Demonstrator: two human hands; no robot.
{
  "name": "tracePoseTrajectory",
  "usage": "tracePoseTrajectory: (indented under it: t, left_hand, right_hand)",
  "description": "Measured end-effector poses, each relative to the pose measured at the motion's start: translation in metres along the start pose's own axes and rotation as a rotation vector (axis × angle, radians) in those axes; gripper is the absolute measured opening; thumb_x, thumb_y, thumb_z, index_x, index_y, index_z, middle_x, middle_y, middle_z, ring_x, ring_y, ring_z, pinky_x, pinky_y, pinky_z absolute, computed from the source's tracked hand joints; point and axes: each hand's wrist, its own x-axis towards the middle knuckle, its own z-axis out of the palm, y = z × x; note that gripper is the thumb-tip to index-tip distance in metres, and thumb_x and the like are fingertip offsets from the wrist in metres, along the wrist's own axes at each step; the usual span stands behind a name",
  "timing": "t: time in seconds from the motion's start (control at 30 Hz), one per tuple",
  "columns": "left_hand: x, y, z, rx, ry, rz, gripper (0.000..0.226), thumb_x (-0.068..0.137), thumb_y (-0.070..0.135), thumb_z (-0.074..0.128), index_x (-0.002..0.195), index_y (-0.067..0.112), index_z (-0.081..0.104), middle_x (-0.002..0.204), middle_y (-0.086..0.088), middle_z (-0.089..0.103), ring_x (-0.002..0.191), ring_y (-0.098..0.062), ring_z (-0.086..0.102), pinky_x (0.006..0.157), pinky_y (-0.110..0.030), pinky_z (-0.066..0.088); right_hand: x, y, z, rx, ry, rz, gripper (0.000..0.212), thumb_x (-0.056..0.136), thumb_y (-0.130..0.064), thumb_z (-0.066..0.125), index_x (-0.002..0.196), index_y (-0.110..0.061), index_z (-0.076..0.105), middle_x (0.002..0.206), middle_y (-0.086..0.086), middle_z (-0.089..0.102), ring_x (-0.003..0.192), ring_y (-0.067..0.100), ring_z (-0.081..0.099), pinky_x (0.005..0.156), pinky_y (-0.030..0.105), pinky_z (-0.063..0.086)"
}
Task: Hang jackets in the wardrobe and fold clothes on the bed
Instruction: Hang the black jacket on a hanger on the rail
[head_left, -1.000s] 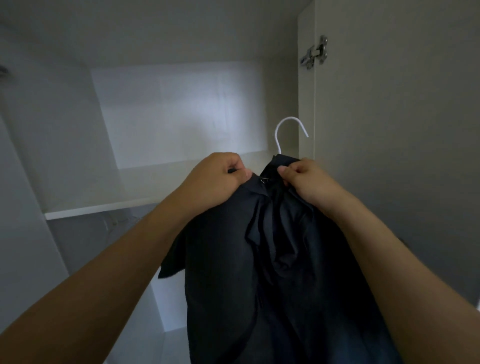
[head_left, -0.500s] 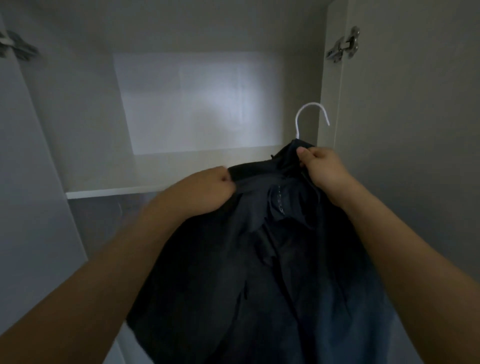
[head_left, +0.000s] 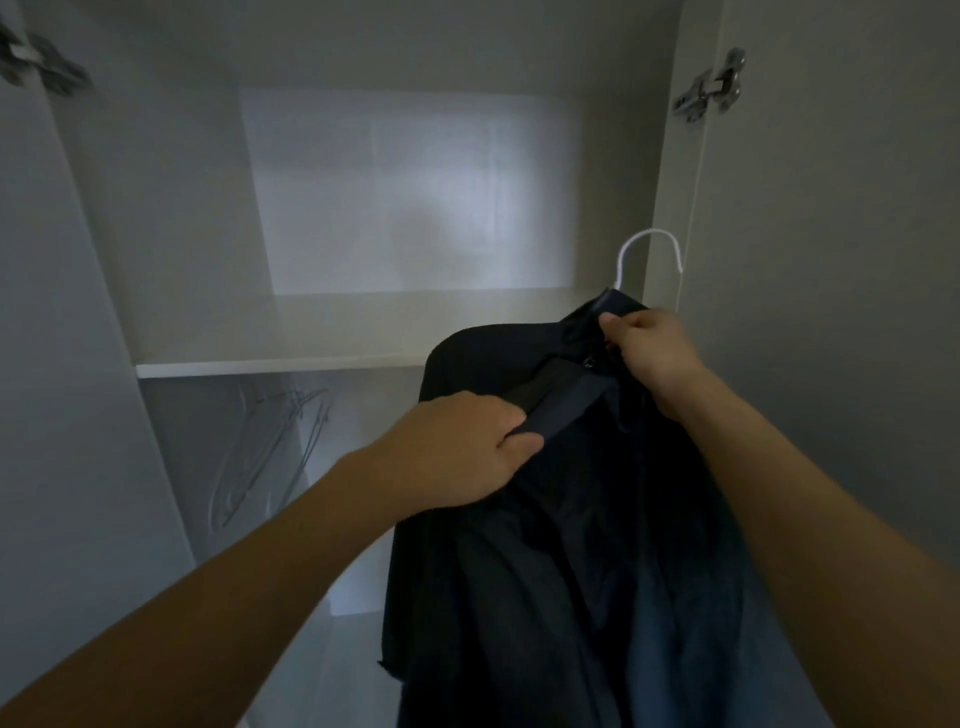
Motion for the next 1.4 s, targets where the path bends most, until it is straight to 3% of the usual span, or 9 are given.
tracePoseTrajectory:
  t: [0.1, 0.27, 0.53, 0.77, 0.93, 1.03, 1.13, 1.23, 1.4]
  left_hand:
    - [0.008, -0.006, -0.01, -0.129, -0.133, -0.152, 0.048, 0.098, 0.061, 0.032, 0.069, 0.028, 0.051, 0.075, 0.008, 0.057, 0.071, -0.008, 0.056, 0.064, -0.027, 0.039]
    - [0.046, -0.006, 0.018, -0.333, 0.041, -0.204, 0.044, 0.097, 0.058, 0.04, 0.073, 0.024, 0.053, 0.075, 0.008, 0.058, 0.069, -0.006, 0.056, 0.059, -0.027, 0.036]
    - [0.037, -0.009, 0.032, -0.35, 0.132, -0.027, 0.039, 0.1, 0.033, 0.049, 0.065, 0.015, 0.047, 0.065, -0.001, 0.055, 0.057, -0.007, 0.05, 0.059, -0.029, 0.041]
    - [-0.004, -0.013, 0.016, -0.284, -0.054, 0.043, 0.039, 0.101, 0.029, 0.049, 0.069, 0.007, 0.05, 0.062, -0.004, 0.05, 0.052, -0.007, 0.045, 0.054, -0.021, 0.038]
    - [-0.001, -0.032, 0.007, -0.241, -0.332, -0.103, 0.038, 0.101, 0.031, 0.049, 0.065, 0.017, 0.045, 0.064, 0.003, 0.047, 0.058, -0.006, 0.047, 0.061, -0.022, 0.039]
    - [0.018, -0.037, 0.018, -0.175, -0.155, -0.173, 0.037, 0.095, 0.051, 0.05, 0.076, 0.019, 0.048, 0.076, 0.004, 0.055, 0.067, -0.01, 0.053, 0.058, -0.027, 0.036]
    - [0.034, -0.032, 0.036, -0.349, 0.092, -0.261, 0.04, 0.095, 0.057, 0.046, 0.096, 0.018, 0.054, 0.096, 0.002, 0.063, 0.083, -0.013, 0.059, 0.068, -0.03, 0.047]
    - [0.037, -0.024, 0.051, -0.369, 0.164, -0.203, 0.037, 0.102, 0.041, 0.042, 0.09, 0.012, 0.062, 0.082, -0.003, 0.065, 0.072, -0.017, 0.061, 0.07, -0.038, 0.052]
    - [0.024, -0.006, 0.047, 0.166, 0.283, 0.009, 0.033, 0.101, 0.033, 0.044, 0.071, 0.018, 0.047, 0.057, 0.007, 0.041, 0.047, -0.014, 0.042, 0.045, -0.027, 0.023]
  right_hand:
    - [-0.006, -0.013, 0.005, 0.174, -0.095, 0.018, 0.033, 0.097, -0.032, 0.057, 0.071, -0.012, 0.06, 0.065, 0.005, 0.063, 0.058, 0.018, 0.06, 0.062, 0.029, 0.051]
    - [-0.02, -0.026, 0.01, 0.212, -0.355, -0.026, 0.038, 0.095, -0.028, 0.06, 0.06, -0.012, 0.06, 0.056, 0.001, 0.063, 0.052, 0.009, 0.06, 0.05, 0.015, 0.049]
    - [-0.022, 0.003, 0.021, 0.124, -0.06, 0.014, 0.039, 0.09, -0.026, 0.068, 0.082, 0.011, 0.067, 0.068, 0.016, 0.066, 0.06, 0.023, 0.062, 0.06, 0.027, 0.05]
    - [-0.011, 0.006, 0.012, 0.164, -0.042, 0.085, 0.039, 0.089, -0.025, 0.069, 0.083, 0.013, 0.066, 0.069, 0.017, 0.066, 0.061, 0.027, 0.062, 0.06, 0.031, 0.053]
    - [-0.015, 0.003, 0.02, 0.372, -0.259, 0.267, 0.029, 0.093, -0.032, 0.063, 0.073, -0.011, 0.064, 0.066, 0.005, 0.069, 0.062, 0.021, 0.065, 0.065, 0.03, 0.054]
    - [-0.02, -0.003, 0.03, 0.488, -0.436, 0.238, 0.032, 0.098, -0.035, 0.054, 0.074, -0.014, 0.06, 0.063, 0.0, 0.065, 0.059, 0.014, 0.063, 0.056, 0.021, 0.052]
    - [-0.027, -0.011, 0.042, 0.387, -0.513, 0.158, 0.028, 0.099, -0.032, 0.052, 0.087, -0.008, 0.061, 0.082, 0.011, 0.064, 0.078, 0.024, 0.063, 0.076, 0.034, 0.054]
    - [-0.026, -0.013, 0.048, 0.299, -0.307, 0.208, 0.028, 0.096, -0.03, 0.059, 0.08, -0.007, 0.063, 0.083, 0.013, 0.066, 0.08, 0.028, 0.062, 0.083, 0.04, 0.053]
    - [-0.017, 0.0, 0.043, 0.329, -0.042, 0.347, 0.02, 0.089, -0.024, 0.067, 0.089, -0.004, 0.065, 0.085, 0.012, 0.069, 0.076, 0.026, 0.066, 0.07, 0.034, 0.056]
